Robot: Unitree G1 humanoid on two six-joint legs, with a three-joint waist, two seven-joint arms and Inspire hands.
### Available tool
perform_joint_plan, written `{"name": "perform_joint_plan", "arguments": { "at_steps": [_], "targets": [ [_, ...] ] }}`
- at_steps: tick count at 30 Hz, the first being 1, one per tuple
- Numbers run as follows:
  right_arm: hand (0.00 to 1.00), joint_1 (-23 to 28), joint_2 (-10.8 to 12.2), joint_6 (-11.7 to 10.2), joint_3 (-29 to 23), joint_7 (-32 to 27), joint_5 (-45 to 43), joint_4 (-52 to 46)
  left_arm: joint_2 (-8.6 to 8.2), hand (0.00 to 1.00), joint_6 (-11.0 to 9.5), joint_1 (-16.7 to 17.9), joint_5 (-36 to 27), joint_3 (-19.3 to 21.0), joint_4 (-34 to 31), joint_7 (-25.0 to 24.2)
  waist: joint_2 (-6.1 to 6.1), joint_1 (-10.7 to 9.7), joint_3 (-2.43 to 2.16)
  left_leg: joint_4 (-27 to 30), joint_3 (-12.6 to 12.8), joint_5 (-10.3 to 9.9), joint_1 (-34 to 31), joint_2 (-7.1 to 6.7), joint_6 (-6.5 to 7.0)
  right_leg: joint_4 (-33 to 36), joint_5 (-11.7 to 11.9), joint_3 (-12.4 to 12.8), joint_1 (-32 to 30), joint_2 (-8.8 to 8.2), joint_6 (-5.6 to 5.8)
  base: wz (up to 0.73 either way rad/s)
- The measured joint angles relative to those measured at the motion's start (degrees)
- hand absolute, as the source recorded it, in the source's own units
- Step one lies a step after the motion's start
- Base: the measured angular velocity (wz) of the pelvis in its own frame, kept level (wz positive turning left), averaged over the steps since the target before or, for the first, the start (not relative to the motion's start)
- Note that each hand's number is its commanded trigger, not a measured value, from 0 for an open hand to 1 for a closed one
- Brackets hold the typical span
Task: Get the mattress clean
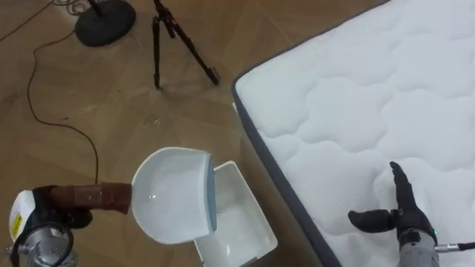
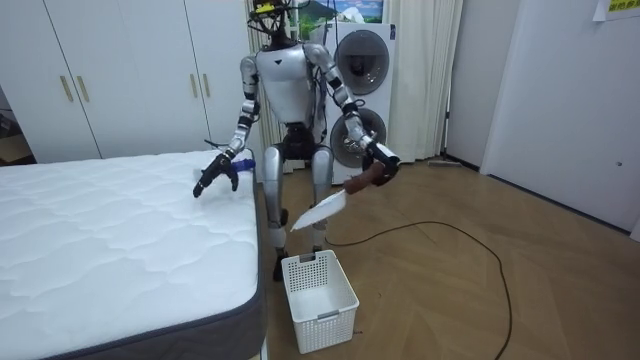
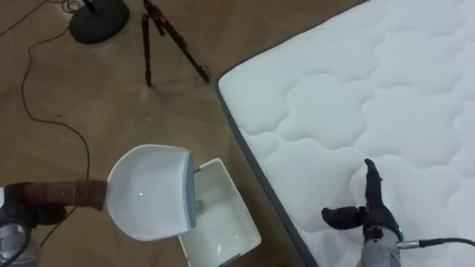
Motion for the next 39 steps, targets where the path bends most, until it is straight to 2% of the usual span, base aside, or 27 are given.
{"name": "perform_joint_plan", "arguments": {
  "at_steps": [2, 5, 6, 7, 8, 9, 10, 11, 12, 13, 14, 15, 16, 17, 18, 19, 21, 25, 29, 32, 33, 34, 35, 36, 37, 38, 39],
  "targets": [
    [0.00, 0.8, 0.1, 0.0, -0.3, -0.1, 0.0, -0.2, -0.35, 1.00, 0.0, 0.8, 0.0, 0.0, -2.3, -0.4, -0.48, -0.5, -0.10, -1.1, 0.7, -0.1, 2.4, 0.15, 0.04, -1.3, 0.7, 0.5, 2.0, 0.62, -0.14, -0.51],
    [0.00, 1.5, 0.3, 0.7, -0.3, -0.2, 0.5, -1.9, -0.68, 1.00, 0.0, 4.1, -1.1, 0.4, -7.6, -1.0, -1.07, 0.1, -0.28, -2.6, 6.3, -1.0, 6.3, 1.62, -0.15, -2.5, 2.1, -0.7, 3.5, 1.52, -0.75, -1.04],
    [0.00, 1.6, 0.3, 1.1, -0.3, -0.2, 1.4, -3.7, -1.15, 1.00, 0.0, 6.4, -1.4, 1.5, -10.8, -1.2, -1.24, 1.1, -0.18, -3.0, 9.2, -1.4, 7.5, 2.11, -0.27, -3.1, 3.2, -4.8, 3.3, 1.25, -1.92, -1.57],
    [0.00, 1.7, 0.6, 1.1, -0.3, -0.3, 1.8, -4.9, -1.57, 1.00, 0.0, 7.8, -2.5, 2.3, -12.6, -1.1, -1.26, 1.4, -0.19, -3.5, 10.6, -1.6, 8.3, 2.34, -0.27, -4.3, 4.3, -9.3, 3.4, 0.42, -3.16, -1.50],
    [0.00, 1.6, 0.7, 1.1, -0.2, -0.3, 1.9, -5.2, -1.66, 1.00, 0.0, 8.0, -3.0, 2.3, -12.8, -1.1, -1.30, 1.4, -0.17, -3.5, 11.2, -1.7, 8.6, 2.44, -0.27, -5.1, 5.0, -10.8, 3.7, 0.32, -3.58, -1.20],
    [0.00, 1.4, 0.8, 1.1, -0.2, -0.2, 1.9, -5.3, -2.08, 1.00, 0.0, 8.0, -3.6, 2.3, -12.8, -1.1, -1.29, 1.3, -0.15, -3.5, 11.9, -1.7, 8.9, 2.68, -0.26, -7.4, 6.7, -10.9, 4.3, 1.11, -3.86, -1.08],
    [0.00, 1.3, 1.1, 1.3, -0.1, -0.2, 1.9, -5.3, -2.23, 1.00, 0.0, 8.1, -4.2, 2.3, -13.1, -1.1, -1.15, 1.4, -0.18, -3.9, 13.2, -1.7, 8.9, 3.63, -0.21, -11.1, 9.4, -9.8, 5.4, 2.74, -3.66, -1.06],
    [0.00, 1.3, 1.3, 1.7, -0.1, -0.2, 2.1, -5.6, -2.15, 1.00, 0.0, 8.1, -4.5, 2.4, -13.5, -1.1, -0.82, 2.0, -0.27, -4.9, 15.4, -1.8, 8.5, 4.62, -0.02, -12.2, 10.4, -10.7, 6.1, 3.38, -3.28, -1.19],
    [0.00, 1.4, 1.5, 2.7, 0.0, -0.2, 2.6, -6.1, -2.45, 1.00, 0.0, 8.2, -4.8, 2.6, -14.1, -1.5, -0.74, 3.1, -0.14, -5.6, 19.0, -1.8, 9.1, 5.63, -0.11, -8.1, 7.8, -16.4, 6.2, 2.09, -2.25, -1.23],
    [0.00, 1.4, 1.4, 3.2, 0.0, -0.2, 2.6, -6.2, -3.26, 1.00, 0.4, 8.3, -4.8, 2.7, -14.6, -1.6, -0.61, 3.7, -0.04, -6.5, 21.5, -1.7, 10.4, 5.71, -0.27, -2.4, 2.8, -21.1, 8.3, -0.87, -2.67, -1.21],
    [0.00, 1.3, 1.4, 3.2, 0.0, -0.2, 2.6, -6.3, -3.62, 1.00, 0.6, 8.3, -5.0, 2.7, -14.8, -1.6, -0.44, 4.0, 0.10, -7.0, 22.7, -1.7, 11.2, 5.57, -0.28, -0.5, 0.6, -22.6, 9.7, -2.63, -2.11, -1.11],
    [0.00, 1.1, 1.4, 2.9, 0.0, -0.2, 2.5, -6.4, -4.01, 1.00, 1.1, 8.3, -5.6, 2.7, -15.0, -1.8, -0.80, 4.7, -0.04, -7.2, 24.8, -1.8, 12.3, 5.11, -0.52, 1.3, -2.2, -23.2, 12.4, -5.36, 0.35, -0.99],
    [0.00, 1.0, 1.4, 2.3, 0.1, -0.3, 2.6, -6.4, -4.03, 1.00, 1.5, 8.0, -6.1, 2.8, -15.4, -2.5, -1.39, 5.0, 0.04, -6.5, 25.7, -1.9, 12.4, 4.53, -0.65, -0.7, -3.4, -22.9, 14.3, -7.31, 1.86, -0.90],
    [0.00, 1.0, 1.4, 2.3, 0.3, -0.3, 2.7, -6.4, -4.05, 1.00, 1.6, 7.7, -6.1, 3.0, -15.7, -2.8, -1.77, 5.1, 0.18, -5.7, 25.3, -1.9, 12.2, 4.39, -0.66, -2.0, -3.6, -22.2, 14.6, -7.21, 1.99, -0.84],
    [0.00, 1.2, 1.4, 2.3, 0.4, -0.2, 2.8, -6.5, -4.38, 1.00, 1.6, 7.7, -6.1, 3.2, -16.3, -3.5, -1.95, 5.6, 0.29, -5.0, 22.5, -1.9, 12.2, 4.13, -0.65, -3.8, -3.6, -21.7, 14.7, -7.01, 1.75, -0.98],
    [0.00, 1.2, 1.7, 2.3, 0.5, 0.0, 2.8, -6.8, -4.58, 1.00, 1.6, 8.0, -6.1, 3.9, -16.5, -4.1, -1.90, 6.4, 0.26, -4.6, 16.2, -1.9, 12.4, 3.56, -0.64, -5.2, -3.5, -20.4, 15.1, -6.41, 1.58, -1.07],
    [0.00, 1.2, 2.0, 1.5, 0.5, 0.1, 2.5, -7.6, -4.89, 1.00, 1.5, 8.1, -6.1, 5.1, -16.5, -5.1, -1.64, 6.2, 0.28, -4.4, 11.4, -1.9, 12.3, 3.36, -0.64, -6.9, -2.8, -20.1, 16.1, -5.62, 0.97, -0.67],
    [0.00, 2.0, 2.0, 1.0, 0.2, 0.4, 3.0, -8.1, -6.00, 1.00, 1.4, 9.5, -6.7, 5.0, -17.2, -8.1, -1.81, 1.8, 0.17, -4.2, 10.8, -1.9, 13.5, 3.79, -0.65, -7.8, -2.6, -20.4, 17.4, -4.91, 0.96, -0.07],
    [0.00, 3.9, 2.0, 1.0, -0.9, 0.4, 3.3, -9.4, -6.74, 1.00, 1.4, 10.9, -6.6, 4.6, -17.5, -9.1, -1.85, 1.0, 0.13, -4.3, 12.5, -1.7, 15.5, 4.19, -0.91, -8.5, -2.5, -18.6, 18.0, -3.95, 0.65, -0.42],
    [0.00, 4.8, 2.0, 1.0, -1.0, 1.8, 2.7, -9.9, -7.25, 1.00, 1.4, 11.6, -6.6, 4.7, -17.2, -9.9, -1.54, 1.8, -0.01, -4.1, 11.9, -1.6, 16.8, 4.35, -1.09, -8.7, -2.0, -14.8, 17.9, -2.39, -0.16, -0.84],
    [0.00, 5.5, 2.0, 1.1, -0.9, 2.6, 2.7, -10.3, -7.51, 1.00, 1.4, 12.3, -6.7, 4.7, -17.2, -10.4, -1.49, 2.2, -0.08, -3.4, 9.7, -1.6, 17.2, 4.23, -1.19, -8.9, -1.8, -12.4, 18.1, -1.79, -0.46, -0.96],
    [0.00, 5.7, 2.0, 1.3, -0.8, 3.3, 2.7, -10.5, -7.88, 1.00, 1.5, 13.2, -6.7, 4.9, -17.2, -10.9, -1.55, 2.2, -0.12, -0.7, 5.9, -1.5, 16.6, 3.93, -1.33, -9.0, -1.5, -9.8, 19.0, -1.43, -0.71, -0.95],
    [0.00, 5.8, 2.0, 1.5, -0.7, 3.5, 2.7, -10.5, -8.15, 1.00, 1.6, 13.7, -6.7, 5.0, -17.2, -11.1, -1.63, 2.2, -0.03, 1.5, 4.1, -1.3, 15.6, 3.69, -2.06, -9.1, -1.2, -8.6, 19.3, -1.46, -0.74, -0.90],
    [0.00, 5.8, 2.0, 1.9, -0.7, 3.8, 2.7, -10.5, -8.79, 1.00, 1.6, 14.8, -6.8, 4.9, -17.2, -11.3, -1.74, 2.2, -0.06, 1.3, -0.5, -1.9, 14.8, 3.11, -3.96, -9.3, -0.9, -6.1, 19.6, -1.57, -0.60, -0.69],
    [0.00, 5.8, 2.0, 2.7, -1.0, 3.8, 2.6, -10.5, -9.44, 1.00, 1.6, 14.9, -6.9, 4.7, -17.2, -11.5, -1.79, 1.6, 0.01, -2.9, -5.0, -1.7, 13.8, 3.64, -4.49, -8.8, -0.8, -5.0, 19.3, -1.35, -0.48, -0.66],
    [0.00, 5.8, 2.0, 3.2, -1.0, 3.9, 2.6, -10.5, -9.72, 1.00, 1.6, 14.8, -6.9, 4.6, -17.2, -11.5, -1.55, 1.8, -0.14, -4.1, -6.4, -1.5, 13.3, 3.97, -4.53, -8.3, -0.9, -4.3, 18.8, -1.21, -0.32, -0.69],
    [0.00, 5.9, 2.0, 3.8, -1.1, 4.6, 2.4, -10.6, -10.16, 1.00, 1.6, 15.0, -6.9, 4.6, -17.2, -11.4, -1.29, 2.2, -0.43, -4.7, -7.0, -1.0, 13.8, 3.68, -3.74, -8.0, -0.8, -3.1, 18.2, -0.83, 0.34, -0.69]
  ]
}}
